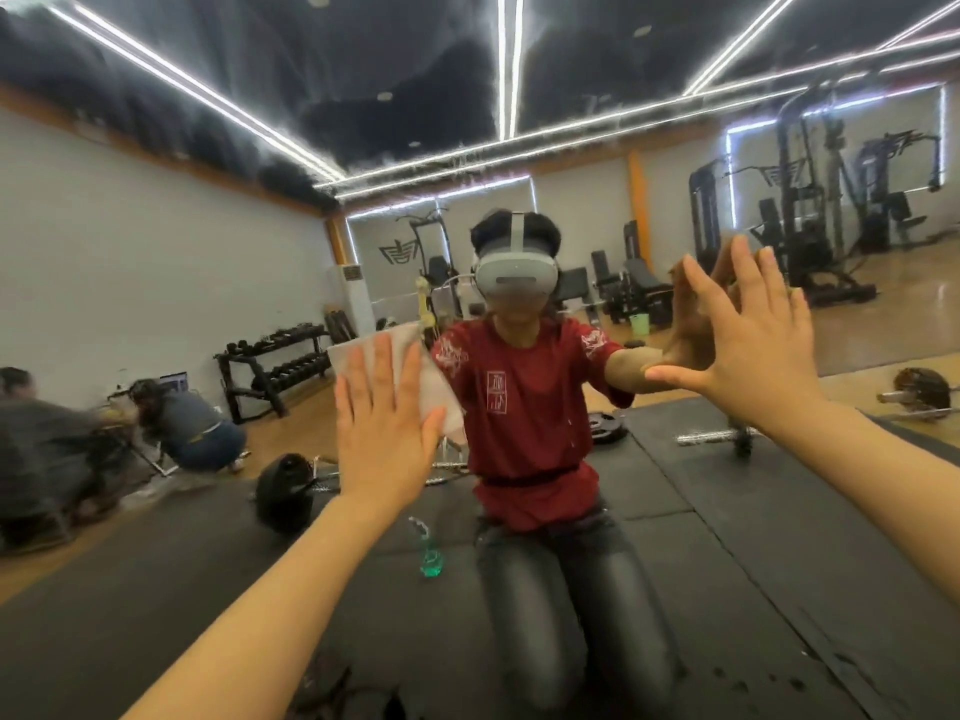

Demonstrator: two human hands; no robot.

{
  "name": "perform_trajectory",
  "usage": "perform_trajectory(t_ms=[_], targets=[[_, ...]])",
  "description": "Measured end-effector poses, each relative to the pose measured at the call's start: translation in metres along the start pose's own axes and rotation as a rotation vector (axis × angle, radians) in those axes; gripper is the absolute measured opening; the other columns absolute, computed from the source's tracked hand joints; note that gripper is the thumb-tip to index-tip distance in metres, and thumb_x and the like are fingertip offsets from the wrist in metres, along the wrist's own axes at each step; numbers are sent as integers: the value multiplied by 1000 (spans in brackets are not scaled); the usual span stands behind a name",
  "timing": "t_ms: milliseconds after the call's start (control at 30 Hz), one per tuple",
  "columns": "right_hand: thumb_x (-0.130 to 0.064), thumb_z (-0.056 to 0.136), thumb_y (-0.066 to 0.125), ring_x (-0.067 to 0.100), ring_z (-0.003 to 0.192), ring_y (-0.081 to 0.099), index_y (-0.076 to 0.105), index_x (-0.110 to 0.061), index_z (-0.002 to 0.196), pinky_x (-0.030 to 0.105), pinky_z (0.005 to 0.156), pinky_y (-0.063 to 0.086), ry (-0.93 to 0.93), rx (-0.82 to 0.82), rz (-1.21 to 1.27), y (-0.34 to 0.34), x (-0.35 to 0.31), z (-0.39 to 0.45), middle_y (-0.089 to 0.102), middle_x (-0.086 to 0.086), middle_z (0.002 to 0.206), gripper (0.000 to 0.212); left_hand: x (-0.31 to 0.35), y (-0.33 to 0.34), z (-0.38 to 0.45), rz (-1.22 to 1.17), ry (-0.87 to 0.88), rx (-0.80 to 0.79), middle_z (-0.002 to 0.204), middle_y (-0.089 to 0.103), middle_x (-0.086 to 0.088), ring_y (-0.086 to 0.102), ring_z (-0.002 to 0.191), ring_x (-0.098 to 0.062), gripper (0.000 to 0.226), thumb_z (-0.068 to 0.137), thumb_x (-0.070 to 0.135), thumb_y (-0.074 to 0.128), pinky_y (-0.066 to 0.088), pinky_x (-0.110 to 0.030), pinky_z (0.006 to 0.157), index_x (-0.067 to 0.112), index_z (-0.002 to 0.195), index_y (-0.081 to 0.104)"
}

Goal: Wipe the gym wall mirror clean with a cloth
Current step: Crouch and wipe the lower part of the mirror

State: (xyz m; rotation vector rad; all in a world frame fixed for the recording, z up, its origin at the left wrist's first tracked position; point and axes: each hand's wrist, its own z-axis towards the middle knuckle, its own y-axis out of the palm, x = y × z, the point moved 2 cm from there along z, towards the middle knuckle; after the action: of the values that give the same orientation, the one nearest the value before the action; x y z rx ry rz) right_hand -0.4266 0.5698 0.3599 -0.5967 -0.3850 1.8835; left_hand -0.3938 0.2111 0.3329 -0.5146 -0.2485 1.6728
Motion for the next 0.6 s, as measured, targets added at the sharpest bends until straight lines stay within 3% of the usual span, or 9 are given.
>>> perform_trajectory(t_ms=[100,200,367,467,600], targets=[[-58,64,83,34,151,-7,12,-34,156,60,116,5,3,62,-5,-5,-21,-5,-5,13,164,118,-13,-4,-1,17,27,-33,164,-3,-17,-1,149,-42,77,94,51,27,1,-53,119,18,158,-1],[-45,63,88,33,151,-5,15,-29,156,60,116,8,-218,123,19,-1,-68,-11,-3,14,164,120,-9,-9,6,-5,32,-39,164,-4,-16,-2,149,-43,76,95,51,27,0,-53,120,20,157,-4],[-67,47,85,36,150,1,21,-21,156,59,117,11,-383,15,-44,19,-146,1,8,17,163,135,-23,-46,82,-33,-7,-4,160,-27,-10,-19,148,-37,77,100,50,28,-6,-52,121,29,149,-27],[-77,44,78,40,149,6,20,-18,156,62,114,13,-365,17,-64,28,-166,8,10,19,163,140,-43,-78,142,-59,-114,21,161,-25,-8,-20,148,-32,78,102,48,34,-13,-43,119,27,152,-22],[-82,36,75,41,149,9,23,-16,156,64,114,15,-355,40,-108,38,-169,11,10,19,163,147,-44,-70,135,-62,-96,84,163,-19,-9,-14,150,-32,74,102,49,30,-5,-47,122,24,156,-14]])
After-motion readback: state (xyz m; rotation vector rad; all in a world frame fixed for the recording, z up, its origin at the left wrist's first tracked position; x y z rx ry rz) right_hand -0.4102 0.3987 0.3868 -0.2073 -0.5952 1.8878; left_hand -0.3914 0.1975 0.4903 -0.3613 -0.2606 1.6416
